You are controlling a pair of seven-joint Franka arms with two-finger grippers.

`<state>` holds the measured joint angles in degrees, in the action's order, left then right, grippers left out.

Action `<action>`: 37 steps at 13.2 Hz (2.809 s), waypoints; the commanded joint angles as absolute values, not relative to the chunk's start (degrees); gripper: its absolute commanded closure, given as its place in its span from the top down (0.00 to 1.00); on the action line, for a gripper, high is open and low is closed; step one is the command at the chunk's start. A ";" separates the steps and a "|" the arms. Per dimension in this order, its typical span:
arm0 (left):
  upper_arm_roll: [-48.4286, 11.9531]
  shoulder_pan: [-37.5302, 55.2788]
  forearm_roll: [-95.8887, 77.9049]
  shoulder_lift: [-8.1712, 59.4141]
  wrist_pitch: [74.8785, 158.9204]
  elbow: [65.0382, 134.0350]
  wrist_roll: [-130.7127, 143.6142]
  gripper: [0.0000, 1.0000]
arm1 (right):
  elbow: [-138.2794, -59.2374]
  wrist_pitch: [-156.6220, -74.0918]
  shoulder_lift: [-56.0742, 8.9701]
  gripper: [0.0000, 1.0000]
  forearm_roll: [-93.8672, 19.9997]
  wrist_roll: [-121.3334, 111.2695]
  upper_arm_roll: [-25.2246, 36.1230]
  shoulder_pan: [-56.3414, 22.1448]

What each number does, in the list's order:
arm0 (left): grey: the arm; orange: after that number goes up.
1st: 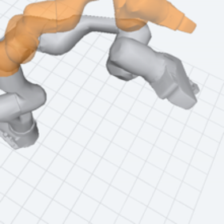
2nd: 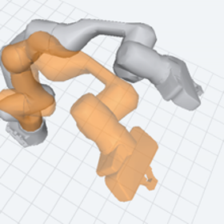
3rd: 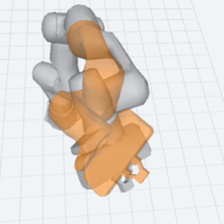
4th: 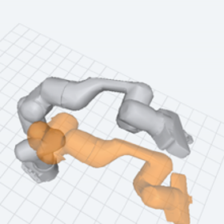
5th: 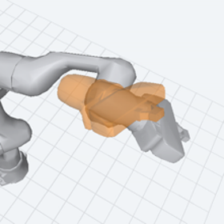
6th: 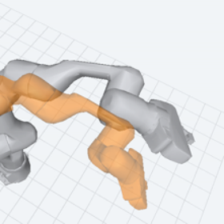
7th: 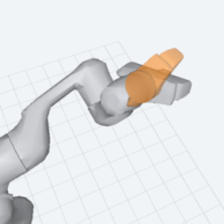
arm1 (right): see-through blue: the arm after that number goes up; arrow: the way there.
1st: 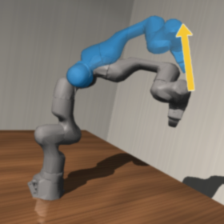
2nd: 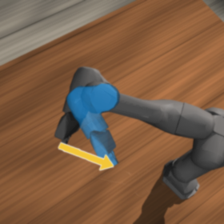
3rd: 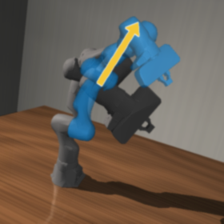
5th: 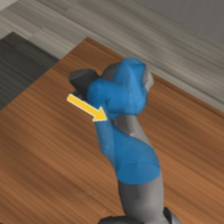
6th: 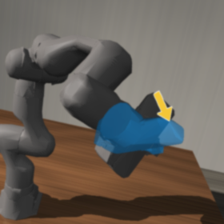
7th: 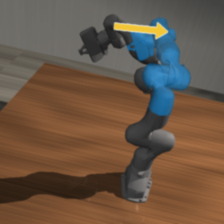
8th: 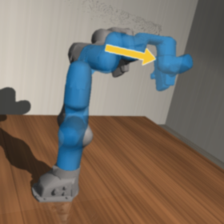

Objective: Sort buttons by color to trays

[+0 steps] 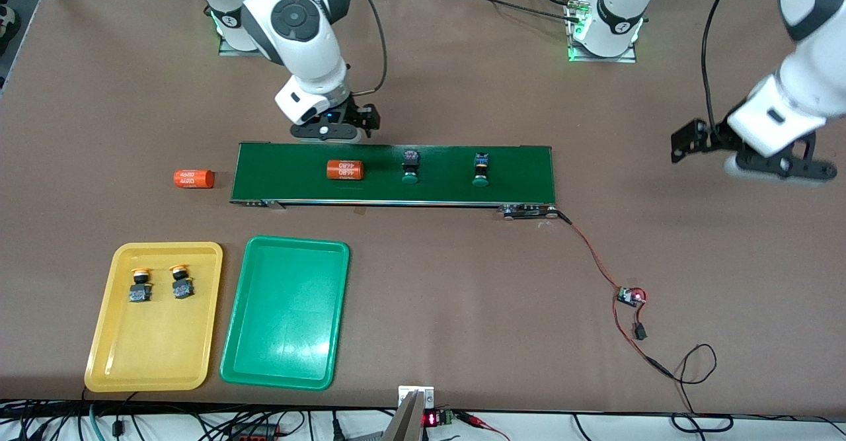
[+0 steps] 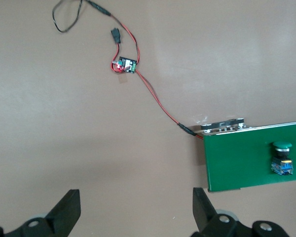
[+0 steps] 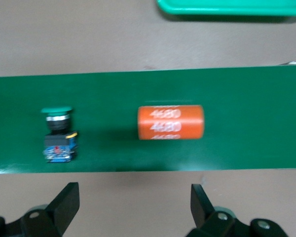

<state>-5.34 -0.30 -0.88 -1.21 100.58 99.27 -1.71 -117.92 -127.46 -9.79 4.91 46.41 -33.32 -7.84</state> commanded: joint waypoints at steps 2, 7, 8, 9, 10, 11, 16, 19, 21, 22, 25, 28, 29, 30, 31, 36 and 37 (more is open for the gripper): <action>-2.98 3.08 0.95 -3.35 101.26 102.48 -3.08 1.00 | -113.48 -127.26 -15.10 1.00 9.04 51.66 -33.22 -9.93; -2.90 1.76 1.41 -2.73 97.82 102.04 -3.34 1.00 | -111.36 -132.27 -20.12 1.00 13.18 55.11 -32.87 -10.72; -2.99 1.76 1.32 -2.55 98.00 102.13 -3.25 1.00 | -111.36 -132.28 -20.47 1.00 13.36 55.11 -32.78 -10.81; -3.16 1.76 1.32 -2.55 98.17 101.87 -3.25 1.00 | -111.36 -132.28 -20.74 1.00 13.36 55.11 -32.78 -11.33; -3.34 1.76 1.32 -2.55 98.17 101.78 -3.25 1.00 | -111.36 -132.28 -21.26 1.00 13.88 55.19 -32.61 -11.69; -3.43 1.76 1.32 -2.55 97.91 101.52 -3.25 1.00 | -111.36 -132.28 -21.79 1.00 14.67 55.28 -32.26 -12.12; -3.52 2.02 1.32 -0.61 94.85 96.50 -3.08 1.00 | -111.36 -134.12 -24.70 1.00 18.81 58.97 -31.38 -13.18; -3.69 2.02 1.32 -0.62 93.87 96.50 -3.34 1.00 | -111.36 -133.95 -25.14 1.00 18.90 59.41 -30.76 -13.18; -3.69 2.20 1.32 -0.09 92.73 96.85 -3.60 1.00 | -111.36 -133.86 -25.57 1.00 18.90 60.64 -30.67 -13.18; -3.69 2.46 1.49 0.17 92.81 96.25 -3.60 1.00 | -111.36 -133.77 -25.66 1.00 18.90 60.73 -30.67 -13.18; -3.60 2.11 0.79 0.44 93.07 95.98 -2.99 1.00 | -111.36 -133.59 -26.01 1.00 18.90 60.73 -30.41 -13.18; -3.60 1.94 0.70 0.44 93.08 95.98 -1.15 1.00 | -111.36 -133.94 -26.98 1.00 19.33 60.56 -28.75 -13.62; -3.52 1.76 0.70 0.44 93.08 96.06 -1.14 1.00 | -111.36 -134.12 -27.42 1.00 20.64 60.56 -27.87 -13.88; -3.43 1.76 0.79 0.44 93.08 96.06 -1.14 1.00 | -111.27 -134.21 -28.03 1.00 21.44 60.56 -27.69 -13.97; -3.34 1.76 0.88 0.44 92.99 96.06 -1.14 1.00 | -111.01 -135.17 -28.47 1.00 21.45 60.56 -26.99 -13.97; -3.17 1.67 1.32 0.79 93.69 95.98 -1.23 1.00 | -110.48 -135.79 -29.00 0.72 21.53 59.77 -26.63 -13.89; -3.16 1.67 1.32 0.79 93.69 96.06 -1.23 1.00 | -110.48 -135.79 -29.00 0.46 21.53 59.59 -26.54 -13.89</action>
